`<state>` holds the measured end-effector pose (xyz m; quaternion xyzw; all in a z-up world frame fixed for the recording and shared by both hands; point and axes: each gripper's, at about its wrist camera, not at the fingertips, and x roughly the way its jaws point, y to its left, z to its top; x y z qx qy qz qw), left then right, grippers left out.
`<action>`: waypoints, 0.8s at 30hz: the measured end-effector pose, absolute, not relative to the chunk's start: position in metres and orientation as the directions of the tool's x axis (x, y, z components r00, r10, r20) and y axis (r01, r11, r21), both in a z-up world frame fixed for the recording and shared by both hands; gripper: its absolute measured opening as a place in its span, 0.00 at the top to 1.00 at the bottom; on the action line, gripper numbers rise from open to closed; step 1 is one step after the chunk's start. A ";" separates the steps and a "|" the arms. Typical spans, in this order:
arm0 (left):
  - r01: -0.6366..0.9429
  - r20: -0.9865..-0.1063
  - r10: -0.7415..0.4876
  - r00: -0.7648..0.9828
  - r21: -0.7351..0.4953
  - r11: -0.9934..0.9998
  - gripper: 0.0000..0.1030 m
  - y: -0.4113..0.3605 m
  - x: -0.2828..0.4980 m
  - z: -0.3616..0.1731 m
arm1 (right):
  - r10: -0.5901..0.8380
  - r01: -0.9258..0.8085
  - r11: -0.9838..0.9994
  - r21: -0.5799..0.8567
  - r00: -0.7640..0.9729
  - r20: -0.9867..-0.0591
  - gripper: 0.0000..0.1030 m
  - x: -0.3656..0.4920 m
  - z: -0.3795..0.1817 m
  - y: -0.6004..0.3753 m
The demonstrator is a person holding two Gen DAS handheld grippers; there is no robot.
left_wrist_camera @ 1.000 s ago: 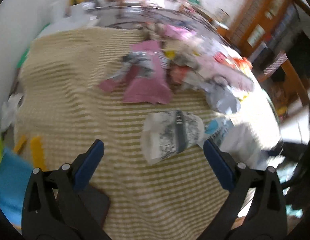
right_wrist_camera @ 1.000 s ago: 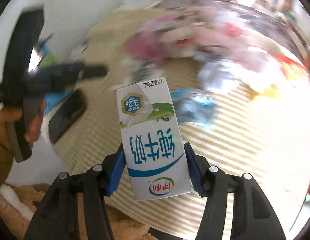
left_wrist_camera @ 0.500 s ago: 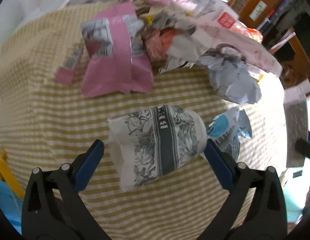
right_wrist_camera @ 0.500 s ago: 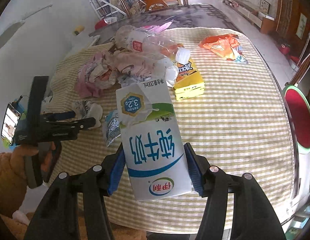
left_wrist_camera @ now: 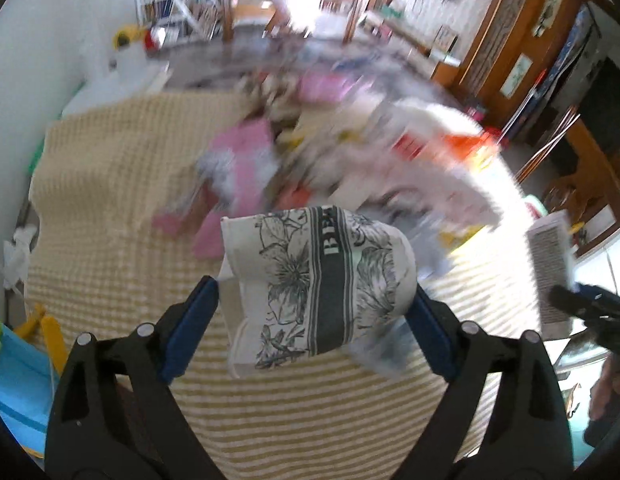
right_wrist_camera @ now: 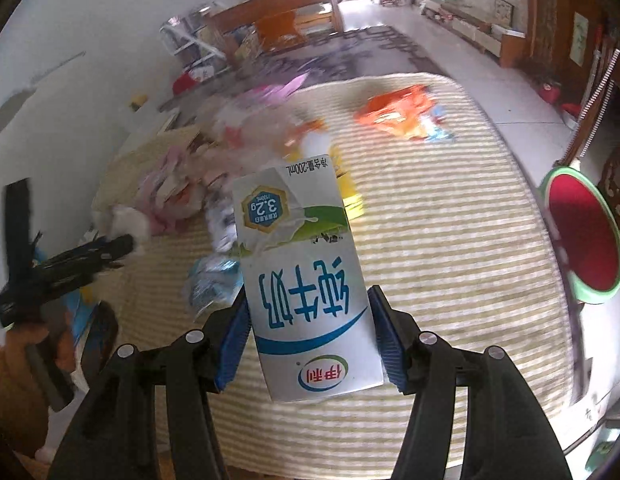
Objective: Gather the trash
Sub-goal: 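Carry both items to the red bin and release them inside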
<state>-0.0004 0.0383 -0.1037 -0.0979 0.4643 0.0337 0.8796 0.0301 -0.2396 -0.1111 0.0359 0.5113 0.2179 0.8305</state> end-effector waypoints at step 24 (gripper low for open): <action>0.252 -0.781 -0.403 0.478 -0.317 0.914 0.13 -0.285 0.152 -0.101 | 0.118 0.163 0.960 0.228 0.504 -0.855 0.26 0.142 -0.129 -0.559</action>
